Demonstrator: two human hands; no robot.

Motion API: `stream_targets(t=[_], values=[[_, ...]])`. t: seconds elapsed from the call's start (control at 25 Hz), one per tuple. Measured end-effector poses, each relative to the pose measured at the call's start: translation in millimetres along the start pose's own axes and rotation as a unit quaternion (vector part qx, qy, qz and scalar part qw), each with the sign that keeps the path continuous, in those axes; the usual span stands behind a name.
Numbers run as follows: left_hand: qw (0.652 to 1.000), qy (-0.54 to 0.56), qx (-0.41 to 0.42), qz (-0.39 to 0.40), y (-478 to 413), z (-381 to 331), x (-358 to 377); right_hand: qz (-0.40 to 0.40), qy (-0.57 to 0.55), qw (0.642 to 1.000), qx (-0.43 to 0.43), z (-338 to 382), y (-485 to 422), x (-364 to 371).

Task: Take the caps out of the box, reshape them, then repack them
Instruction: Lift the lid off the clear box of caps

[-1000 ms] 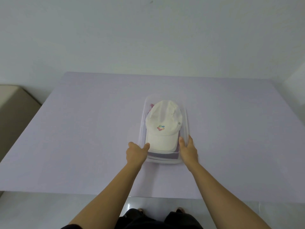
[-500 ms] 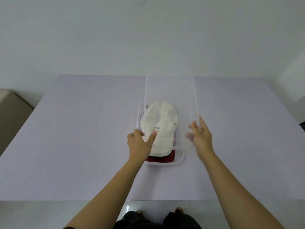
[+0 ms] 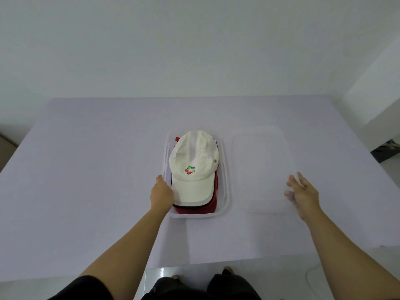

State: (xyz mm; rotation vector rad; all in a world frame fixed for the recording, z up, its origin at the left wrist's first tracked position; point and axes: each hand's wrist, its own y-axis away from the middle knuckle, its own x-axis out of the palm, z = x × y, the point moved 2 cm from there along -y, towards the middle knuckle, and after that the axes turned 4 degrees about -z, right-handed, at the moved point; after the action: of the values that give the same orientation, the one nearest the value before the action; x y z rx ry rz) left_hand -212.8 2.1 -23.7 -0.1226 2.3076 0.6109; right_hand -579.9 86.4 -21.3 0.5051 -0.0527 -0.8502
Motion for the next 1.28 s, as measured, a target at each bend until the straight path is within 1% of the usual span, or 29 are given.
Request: stream_targets(t=[0.16, 0.28, 0.32, 0.44, 0.6, 0.8, 0.88, 1.04, 1.2, 1.28], values=[[1.000, -0.020, -0.003, -0.001, 1, 0, 1, 0.046, 0.069, 0.996, -0.021, -7, -8, 9], [1.000, -0.027, 0.004, 0.001, 0, -1, 1, 0.052, 0.103, 0.992, -0.048, -9, -17, 21], [1.000, -0.030, 0.006, 0.003, 0, 0, 0, 0.051, 0.140, 0.987, -0.062, -11, -19, 25], [0.999, -0.035, 0.009, 0.008, 0, -1, 0, 0.039, 0.293, 0.950, -0.096, -17, -28, 30], [1.000, -0.025, 0.005, 0.010, -1, -3, 0, 0.026, 0.407, 0.908, -0.096, -24, -40, 38], [1.000, -0.022, 0.008, 0.012, -1, -2, 2, 0.034, 0.517, 0.849, -0.102, -37, -42, 42], [1.000, -0.020, 0.008, 0.010, -2, -1, 2, 0.035, 0.535, 0.837, -0.113, -39, -41, 43], [1.000, -0.026, 0.012, 0.004, -4, 1, 3, 0.043, 0.532, 0.840, -0.096, -40, -37, 47], [1.000, -0.029, 0.011, 0.001, -5, 2, 5, 0.069, 0.466, 0.877, -0.095, -47, -28, 46], [1.000, -0.029, 0.011, -0.002, -5, 2, 6, 0.082, 0.457, 0.880, -0.102, -50, -25, 45]])
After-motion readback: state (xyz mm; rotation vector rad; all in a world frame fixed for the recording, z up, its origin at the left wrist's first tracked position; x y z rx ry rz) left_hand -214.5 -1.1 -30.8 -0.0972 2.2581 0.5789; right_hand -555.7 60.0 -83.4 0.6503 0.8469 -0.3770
